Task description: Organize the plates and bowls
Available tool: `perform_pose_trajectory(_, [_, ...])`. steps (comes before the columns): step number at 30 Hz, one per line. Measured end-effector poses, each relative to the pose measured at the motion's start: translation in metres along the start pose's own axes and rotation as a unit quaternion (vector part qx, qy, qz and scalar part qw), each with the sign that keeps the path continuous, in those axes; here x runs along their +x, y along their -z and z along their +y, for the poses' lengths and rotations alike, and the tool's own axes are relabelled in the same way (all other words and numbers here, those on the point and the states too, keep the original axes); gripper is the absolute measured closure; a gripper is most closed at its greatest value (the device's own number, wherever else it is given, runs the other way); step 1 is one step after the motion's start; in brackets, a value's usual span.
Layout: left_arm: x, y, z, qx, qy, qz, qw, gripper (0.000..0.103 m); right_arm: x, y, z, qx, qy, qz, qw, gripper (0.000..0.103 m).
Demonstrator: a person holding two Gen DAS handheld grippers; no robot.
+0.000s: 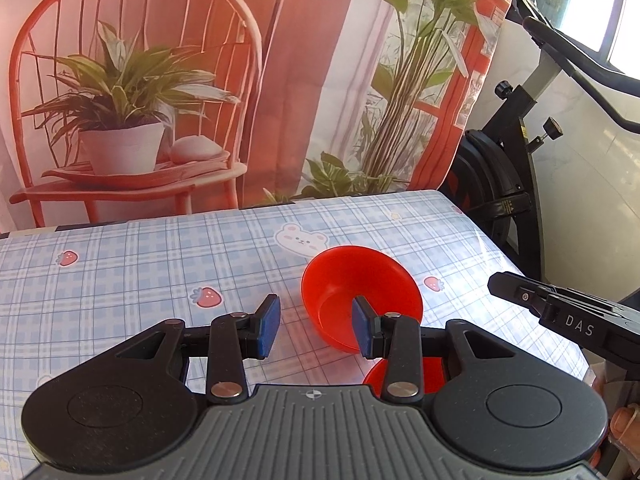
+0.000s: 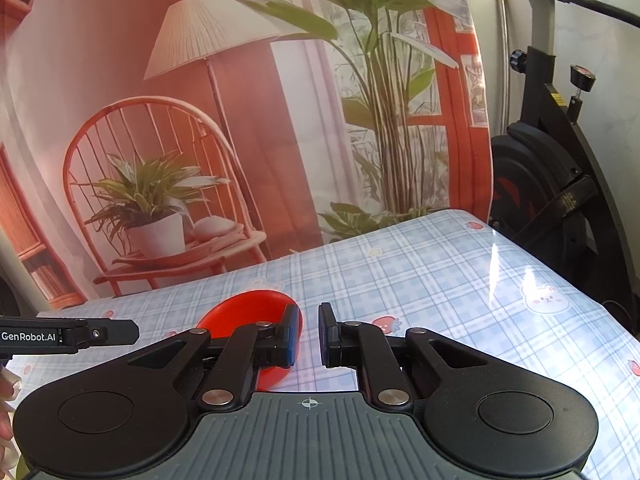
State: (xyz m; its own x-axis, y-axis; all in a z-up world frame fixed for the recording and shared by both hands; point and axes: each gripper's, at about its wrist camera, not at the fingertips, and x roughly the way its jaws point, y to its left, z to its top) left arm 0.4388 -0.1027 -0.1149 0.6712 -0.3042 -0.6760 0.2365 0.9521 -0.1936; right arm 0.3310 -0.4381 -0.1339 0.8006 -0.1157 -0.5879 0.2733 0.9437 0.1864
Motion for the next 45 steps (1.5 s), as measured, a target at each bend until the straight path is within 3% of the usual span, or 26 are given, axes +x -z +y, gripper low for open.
perform_pose_trajectory(12, [0.033, -0.005, 0.0, -0.018, 0.013, 0.015, 0.9997, 0.062, 0.039, -0.01, 0.003, -0.005, -0.008, 0.028, 1.0, 0.089])
perform_pose_trajectory(21, [0.067, -0.003, 0.006, -0.028, 0.0, 0.047, 0.9985, 0.063, 0.071, -0.003, 0.005, 0.001, -0.016, 0.078, 0.997, 0.086])
perform_pose_trajectory(26, [0.075, -0.001, 0.009, -0.047, 0.012, 0.058, 0.9971, 0.063, 0.084, 0.001, 0.005, 0.002, -0.015, 0.103, 0.995, 0.085])
perform_pose_trajectory(31, [0.074, 0.003, 0.008, -0.03, 0.011, 0.054, 0.9981, 0.081, 0.086, 0.005, 0.005, 0.003, -0.017, 0.108, 0.994, 0.086])
perform_pose_trajectory(34, [0.073, 0.004, 0.011, -0.037, 0.027, 0.058, 0.9973, 0.09, 0.086, 0.006, 0.006, 0.0, -0.018, 0.108, 0.994, 0.093])
perform_pose_trajectory(45, [0.057, 0.002, 0.003, -0.022, 0.025, 0.04, 0.9986, 0.09, 0.074, 0.003, 0.009, 0.006, -0.017, 0.086, 0.996, 0.095])
